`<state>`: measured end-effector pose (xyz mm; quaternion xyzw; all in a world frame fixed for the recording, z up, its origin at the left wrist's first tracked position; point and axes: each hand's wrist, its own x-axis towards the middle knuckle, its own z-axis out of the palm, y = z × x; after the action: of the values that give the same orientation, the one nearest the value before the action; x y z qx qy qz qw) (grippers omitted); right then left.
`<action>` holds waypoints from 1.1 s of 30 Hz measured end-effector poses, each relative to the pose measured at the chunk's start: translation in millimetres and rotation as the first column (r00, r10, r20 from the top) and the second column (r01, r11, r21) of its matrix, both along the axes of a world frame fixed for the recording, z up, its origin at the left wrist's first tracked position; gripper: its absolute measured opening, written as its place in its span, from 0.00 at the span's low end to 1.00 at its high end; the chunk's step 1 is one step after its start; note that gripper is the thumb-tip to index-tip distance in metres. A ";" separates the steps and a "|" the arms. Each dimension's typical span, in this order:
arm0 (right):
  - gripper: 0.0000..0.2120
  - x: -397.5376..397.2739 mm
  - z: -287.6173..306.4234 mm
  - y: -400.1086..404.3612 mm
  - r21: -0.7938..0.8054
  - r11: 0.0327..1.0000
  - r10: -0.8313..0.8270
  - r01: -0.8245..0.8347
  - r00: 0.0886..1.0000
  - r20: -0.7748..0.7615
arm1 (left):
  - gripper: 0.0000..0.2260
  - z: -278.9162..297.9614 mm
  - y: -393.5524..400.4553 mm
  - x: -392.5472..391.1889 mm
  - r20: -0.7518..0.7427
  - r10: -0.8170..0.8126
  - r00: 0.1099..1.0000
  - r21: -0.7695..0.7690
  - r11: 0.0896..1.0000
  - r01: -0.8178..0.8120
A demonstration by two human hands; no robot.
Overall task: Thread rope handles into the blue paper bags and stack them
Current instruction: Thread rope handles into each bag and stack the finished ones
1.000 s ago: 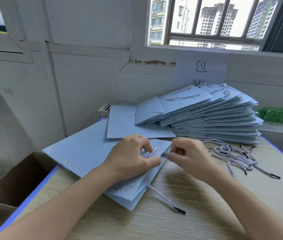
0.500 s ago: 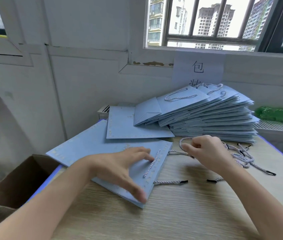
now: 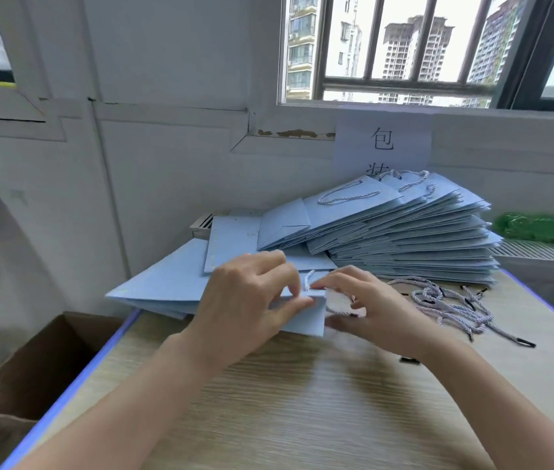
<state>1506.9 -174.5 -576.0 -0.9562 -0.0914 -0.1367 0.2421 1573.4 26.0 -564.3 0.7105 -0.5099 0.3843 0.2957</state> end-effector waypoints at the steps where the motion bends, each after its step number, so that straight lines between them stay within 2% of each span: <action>1: 0.16 3.5 -1.9 1.9 0.017 1.000 -0.027 0.025 0.991 0.129 | 0.11 0.9 -1.5 -3.0 0.044 0.015 0.999 -0.081 0.997 -0.011; 4: 0.06 6.2 4.7 7.2 0.162 0.984 -0.138 0.074 0.894 0.426 | 0.04 2.2 -1.9 -9.6 0.138 -0.050 0.989 -0.235 0.968 0.082; 6: 0.06 0.5 16.1 6.1 0.375 0.925 -0.254 0.059 0.829 0.497 | 0.04 3.4 -1.2 -13.0 0.177 -0.074 0.981 -0.234 0.965 0.115; 9: 0.09 -11.4 31.7 -0.9 0.664 0.747 -0.359 -0.033 0.820 0.446 | 0.07 3.4 -3.4 -12.0 0.148 -0.031 0.988 -0.189 0.980 0.059; 12: 0.11 -14.7 37.4 -6.6 0.781 0.624 -0.422 -0.035 0.825 0.374 | 0.08 0.4 -5.3 -11.1 0.094 -0.002 0.996 -0.134 0.991 0.015; 15: 0.14 -10.1 31.3 -9.1 0.830 0.558 -0.341 0.027 0.918 0.200 | 0.07 -0.6 -6.9 -11.7 0.014 -0.016 1.000 -0.089 0.996 0.017; 17: 0.14 -5.6 22.1 -6.1 0.785 0.608 -0.226 0.122 0.974 0.024 | 0.09 -4.9 -7.3 -8.6 -0.113 -0.040 0.993 0.001 0.999 0.041; 18: 0.15 -2.5 16.0 -3.7 0.694 0.695 -0.196 0.191 0.978 -0.072 | 0.11 -8.4 -7.3 -6.3 -0.197 -0.041 0.979 0.079 0.995 0.058; 20: 0.17 3.4 4.3 0.1 0.287 0.909 -0.253 0.304 0.946 -0.202 | 0.18 -16.2 -8.2 -1.9 -0.330 0.018 0.944 0.286 0.955 0.082; 21: 0.17 5.6 1.4 1.5 0.095 0.941 -0.301 0.324 0.933 -0.195 | 0.23 -20.1 -8.8 -0.5 -0.359 0.074 0.931 0.399 0.913 0.082; 22: 0.15 5.7 1.1 1.1 0.004 0.940 -0.337 0.342 0.928 -0.158 | 0.27 -23.0 -9.2 0.0 -0.362 0.132 0.923 0.498 0.864 0.072; 24: 0.10 1.4 5.5 -4.8 0.006 0.918 -0.394 0.395 0.915 -0.084 | 0.32 -25.7 -8.5 -0.1 -0.356 0.209 0.911 0.607 0.792 0.056; 26: 0.07 -1.5 7.1 -15.3 -0.002 0.885 -0.465 0.465 0.885 -0.002 | 0.34 -24.0 -8.4 -2.2 -0.390 0.239 0.889 0.617 0.785 0.060; 29: 0.08 1.5 -0.6 -24.5 -0.124 0.858 -0.505 0.499 0.863 -0.025 | 0.39 -20.3 -10.9 -9.5 -0.400 0.279 0.873 0.641 0.766 0.050; 31: 0.07 3.7 -3.9 -22.3 -0.141 0.886 -0.455 0.442 0.887 -0.074 | 0.42 -19.4 -12.2 -16.7 -0.378 0.306 0.874 0.688 0.724 0.044; 33: 0.04 1.6 -0.2 -18.3 -0.081 0.943 -0.332 0.324 0.935 -0.122 | 0.43 -19.0 -12.6 -22.4 -0.370 0.331 0.868 0.729 0.682 0.051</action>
<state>1508.5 -192.8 -576.2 -0.9719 0.0817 -0.1079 0.1926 1551.0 13.4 -583.3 0.8778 -0.4725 -0.0096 0.0781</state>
